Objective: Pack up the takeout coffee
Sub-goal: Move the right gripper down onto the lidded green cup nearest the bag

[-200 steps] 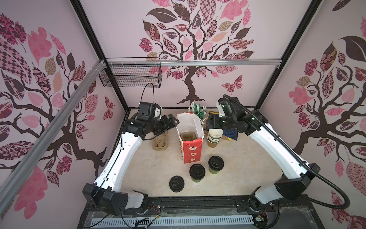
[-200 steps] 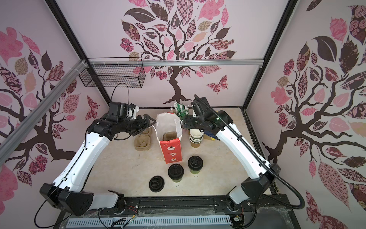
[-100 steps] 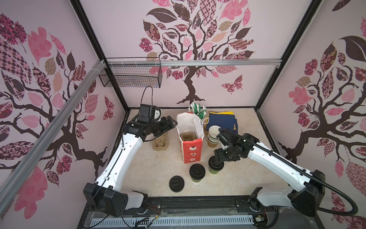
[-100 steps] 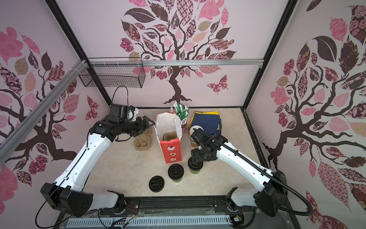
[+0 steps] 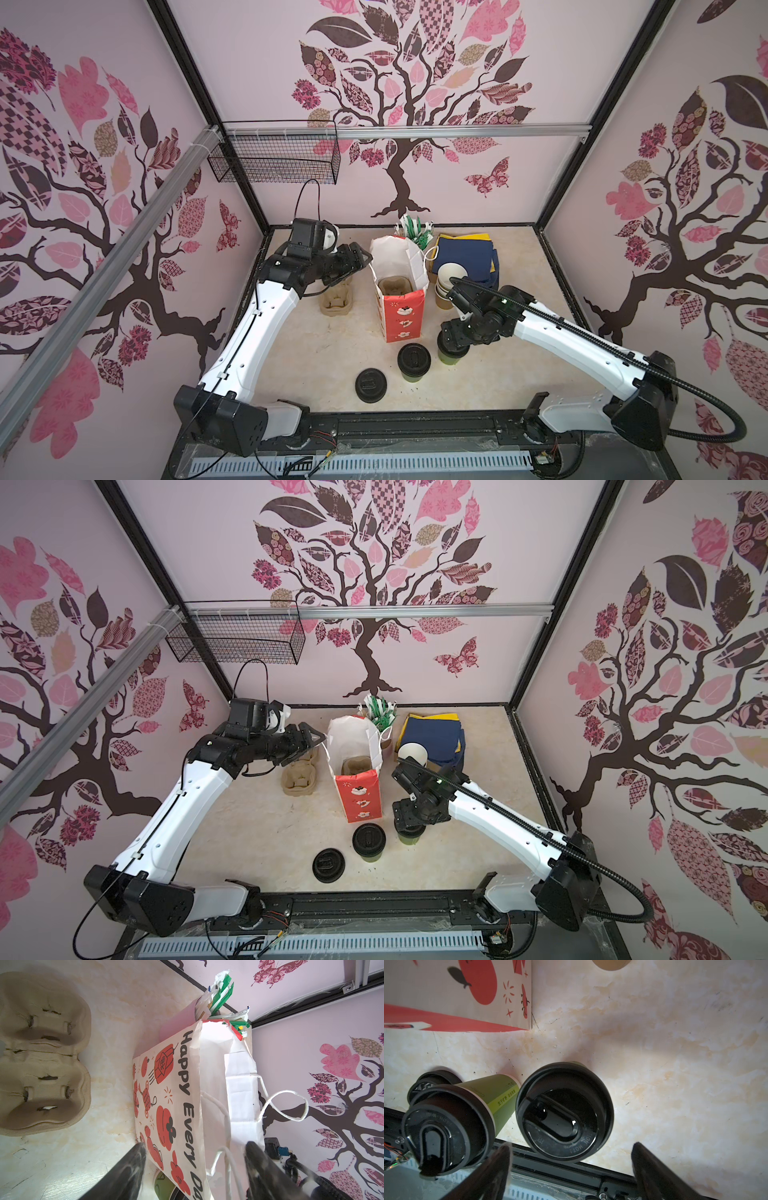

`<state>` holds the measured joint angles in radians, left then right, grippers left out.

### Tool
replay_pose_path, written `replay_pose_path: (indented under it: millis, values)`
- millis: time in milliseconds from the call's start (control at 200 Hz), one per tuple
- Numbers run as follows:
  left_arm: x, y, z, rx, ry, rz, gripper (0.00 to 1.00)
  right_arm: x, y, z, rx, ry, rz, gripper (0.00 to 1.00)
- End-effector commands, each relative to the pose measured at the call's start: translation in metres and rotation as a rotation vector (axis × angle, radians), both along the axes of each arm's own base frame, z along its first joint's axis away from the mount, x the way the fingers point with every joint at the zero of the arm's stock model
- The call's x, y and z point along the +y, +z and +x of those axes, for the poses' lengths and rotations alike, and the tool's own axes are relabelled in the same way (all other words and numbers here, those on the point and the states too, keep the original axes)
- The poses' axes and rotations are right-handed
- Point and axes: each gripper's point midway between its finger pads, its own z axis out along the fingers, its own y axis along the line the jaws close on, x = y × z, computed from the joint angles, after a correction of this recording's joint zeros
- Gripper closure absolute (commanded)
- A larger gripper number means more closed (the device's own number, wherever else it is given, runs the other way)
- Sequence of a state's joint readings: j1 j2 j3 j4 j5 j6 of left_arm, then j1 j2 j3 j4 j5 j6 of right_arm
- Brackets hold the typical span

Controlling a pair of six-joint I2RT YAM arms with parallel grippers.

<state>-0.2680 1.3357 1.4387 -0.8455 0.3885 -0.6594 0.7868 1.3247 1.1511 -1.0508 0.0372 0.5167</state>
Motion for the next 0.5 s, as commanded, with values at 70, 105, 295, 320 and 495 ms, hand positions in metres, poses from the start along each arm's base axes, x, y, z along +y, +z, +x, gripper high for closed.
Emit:
replay_pose_path:
  millis: [70, 105, 295, 320, 495]
  values:
    - [0.0013, -0.0028, -0.0029, -0.009, -0.003, -0.003, 0.25, 0.0015, -0.0063, 0.0005, -0.003, 0.008, -0.064, 0.07]
    - [0.0014, -0.0024, -0.0029, -0.01, -0.003, -0.004, 0.25, 0.0014, -0.0071, 0.001, -0.006, 0.009, -0.074, 0.07]
    - [0.0013, -0.0018, -0.003, -0.012, -0.001, -0.007, 0.26, 0.0013, -0.011, 0.0041, -0.016, 0.004, -0.097, 0.13]
    - [0.001, -0.0021, -0.0032, -0.011, -0.003, -0.008, 0.26, 0.0012, -0.0115, 0.0043, -0.015, 0.003, -0.099, 0.14]
    - [0.0004, -0.0014, -0.003, -0.01, -0.004, -0.012, 0.27, 0.0017, -0.0121, 0.0069, -0.025, 0.0, -0.114, 0.19]
